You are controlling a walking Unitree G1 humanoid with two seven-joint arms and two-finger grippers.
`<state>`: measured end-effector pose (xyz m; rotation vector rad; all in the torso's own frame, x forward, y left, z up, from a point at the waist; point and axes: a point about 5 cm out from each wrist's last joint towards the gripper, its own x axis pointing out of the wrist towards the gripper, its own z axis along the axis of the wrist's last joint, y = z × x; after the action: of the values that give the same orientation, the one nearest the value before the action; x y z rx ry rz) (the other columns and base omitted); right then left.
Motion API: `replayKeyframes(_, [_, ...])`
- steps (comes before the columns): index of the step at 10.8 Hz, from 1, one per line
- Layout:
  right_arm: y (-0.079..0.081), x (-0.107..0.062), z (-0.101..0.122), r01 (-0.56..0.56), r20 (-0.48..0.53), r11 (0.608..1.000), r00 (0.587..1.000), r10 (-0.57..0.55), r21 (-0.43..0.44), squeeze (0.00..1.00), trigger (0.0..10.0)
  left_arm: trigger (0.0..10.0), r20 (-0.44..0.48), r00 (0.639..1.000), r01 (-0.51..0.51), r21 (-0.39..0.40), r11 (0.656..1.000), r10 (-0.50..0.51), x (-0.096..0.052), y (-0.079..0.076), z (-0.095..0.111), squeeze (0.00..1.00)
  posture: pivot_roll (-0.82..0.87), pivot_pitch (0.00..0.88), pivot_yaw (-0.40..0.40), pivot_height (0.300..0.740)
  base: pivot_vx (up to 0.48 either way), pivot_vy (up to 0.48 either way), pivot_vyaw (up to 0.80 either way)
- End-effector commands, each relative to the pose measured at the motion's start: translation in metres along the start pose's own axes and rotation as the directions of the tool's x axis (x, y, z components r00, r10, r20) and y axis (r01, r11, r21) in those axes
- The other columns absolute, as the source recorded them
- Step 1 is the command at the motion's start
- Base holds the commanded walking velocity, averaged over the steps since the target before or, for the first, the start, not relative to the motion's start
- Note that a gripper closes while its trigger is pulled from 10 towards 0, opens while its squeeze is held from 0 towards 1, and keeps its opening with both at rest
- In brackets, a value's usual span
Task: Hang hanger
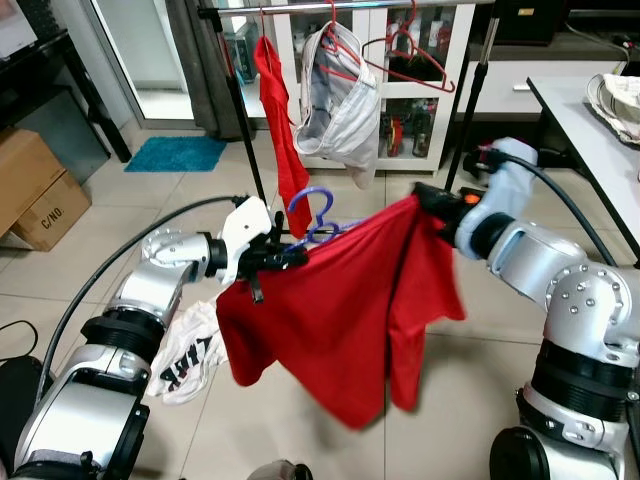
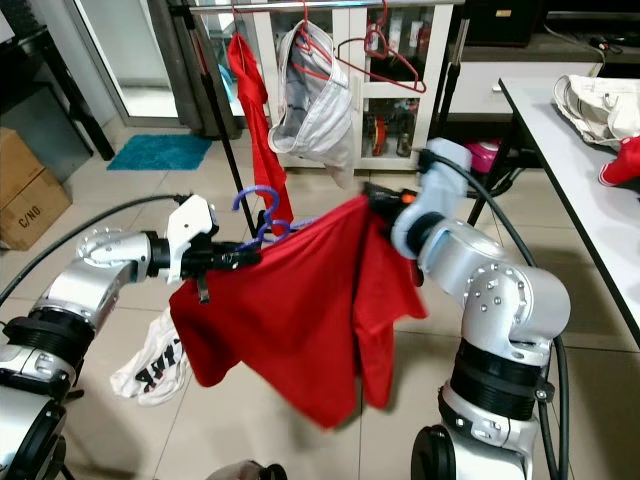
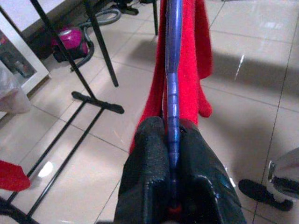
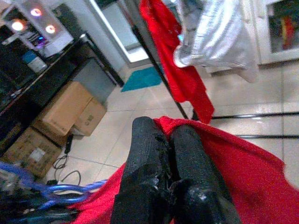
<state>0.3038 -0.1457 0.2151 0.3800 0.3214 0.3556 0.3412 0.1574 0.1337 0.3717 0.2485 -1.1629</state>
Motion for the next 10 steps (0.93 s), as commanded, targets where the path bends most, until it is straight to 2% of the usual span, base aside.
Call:
replayKeyframes(1, [0.007,-0.003,0.004,-0.04,0.016,0.999,0.999,0.041,-0.018,0.0,0.0,0.0,-0.016,1.0,0.022,0.025,0.999,-0.022,-0.002,0.002,0.004,0.0,-0.19,0.0,0.141,0.74,0.0,0.0,0.0])
replayKeyframes(2, [0.006,-0.002,0.006,-0.045,0.021,0.998,0.999,0.046,-0.036,0.0,2.7,0.0,0.0,0.998,0.066,0.023,0.998,-0.066,-0.003,-0.001,0.006,0.0,-0.18,0.0,0.143,0.74,0.0,0.0,0.0])
replayKeyframes(3, [0.005,-0.002,0.002,-0.044,-0.005,0.995,0.999,0.044,-0.092,0.0,10.0,0.0,0.013,0.996,0.09,0.021,0.996,-0.091,-0.004,-0.003,0.007,0.0,-0.18,0.0,0.142,0.74,0.0,0.0,0.0])
replayKeyframes(4, [0.001,-0.002,-0.005,-0.045,-0.046,0.993,0.998,0.04,-0.112,1.0,10.0,0.0,0.014,0.995,0.099,0.022,0.995,-0.1,-0.005,-0.002,0.008,0.0,-0.18,0.0,0.14,0.74,0.0,0.0,0.0])
replayKeyframes(6, [-0.005,-0.006,-0.01,-0.061,-0.085,0.983,0.995,0.047,-0.172,1.0,10.0,0.0,0.013,0.994,0.106,0.024,0.994,-0.107,-0.011,-0.001,0.008,0.0,-0.17,0.0,0.141,0.74,0.0,0.0,0.0])
replayKeyframes(7, [-0.005,-0.012,-0.012,-0.141,-0.134,0.949,0.985,0.107,-0.282,1.0,10.0,0.0,0.025,0.993,0.117,0.021,0.993,-0.118,-0.015,-0.001,0.01,0.0,-0.17,0.0,0.143,0.74,0.0,0.0,0.0])
replayKeyframes(8, [-0.004,-0.014,-0.013,-0.164,-0.15,0.938,0.981,0.122,-0.305,1.0,10.0,0.0,0.03,0.992,0.121,0.02,0.992,-0.122,-0.015,-0.001,0.011,0.0,-0.17,0.0,0.143,0.74,0.0,0.0,0.0])
replayKeyframes(9, [-0.008,-0.02,-0.006,-0.171,-0.136,0.882,0.983,0.123,-0.438,1.0,10.0,0.0,0.038,0.987,0.158,0.018,0.987,-0.158,-0.02,-0.003,0.012,0.0,-0.17,0.0,0.144,0.74,0.0,0.0,0.0])
replayKeyframes(10, [-0.006,-0.029,0.001,-0.282,-0.167,0.84,0.959,0.23,-0.464,0.0,10.0,0.0,0.04,0.982,0.184,0.019,0.983,-0.185,-0.023,-0.004,0.012,0.0,-0.17,0.0,0.144,0.74,0.0,0.0,0.0])
